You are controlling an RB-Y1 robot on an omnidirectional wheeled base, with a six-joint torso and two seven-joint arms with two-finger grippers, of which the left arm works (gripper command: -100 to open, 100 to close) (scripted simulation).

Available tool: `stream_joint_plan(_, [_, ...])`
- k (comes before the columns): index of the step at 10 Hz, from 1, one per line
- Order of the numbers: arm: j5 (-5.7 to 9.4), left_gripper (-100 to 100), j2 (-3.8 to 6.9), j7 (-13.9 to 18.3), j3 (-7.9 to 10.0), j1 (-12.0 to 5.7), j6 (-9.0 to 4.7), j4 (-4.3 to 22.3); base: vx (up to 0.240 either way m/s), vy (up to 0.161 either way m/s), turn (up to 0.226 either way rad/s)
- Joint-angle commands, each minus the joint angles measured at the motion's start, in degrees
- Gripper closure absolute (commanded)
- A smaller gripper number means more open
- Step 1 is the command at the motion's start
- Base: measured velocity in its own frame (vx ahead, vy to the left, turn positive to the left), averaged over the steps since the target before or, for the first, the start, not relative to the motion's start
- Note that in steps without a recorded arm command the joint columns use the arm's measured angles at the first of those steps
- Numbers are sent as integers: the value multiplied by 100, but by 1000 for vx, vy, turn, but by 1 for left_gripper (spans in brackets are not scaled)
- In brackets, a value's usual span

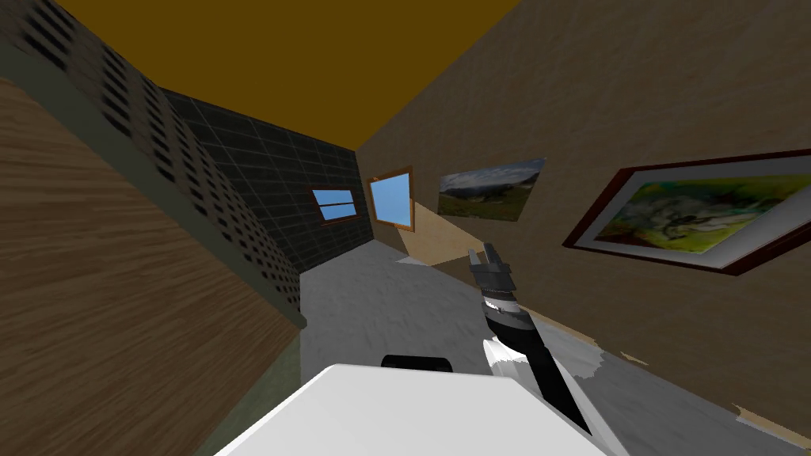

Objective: Push the door open

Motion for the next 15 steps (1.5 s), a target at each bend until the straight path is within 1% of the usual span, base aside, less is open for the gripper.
stream_joint_plan(1, [12,-100,35,-23,22,10,-29,-31,-225,11,-3])
stream_joint_plan(3, [18,-100,120,-37,8,-10,-52,-29,-247,46,-11])
stream_joint_plan(5, [24,-100,209,-53,-7,-34,-80,-25,-223,-5,-57])
stream_joint_plan(6, [27,-100,240,-61,-13,-45,-93,-24,-154,29,-27])
stream_joint_plan(7, [30,-100,272,-68,-20,-57,-106,-23,-2,36,99])
stream_joint_plan(15, [30,-100,272,-68,-20,-57,-106,-23,0,0,-1])
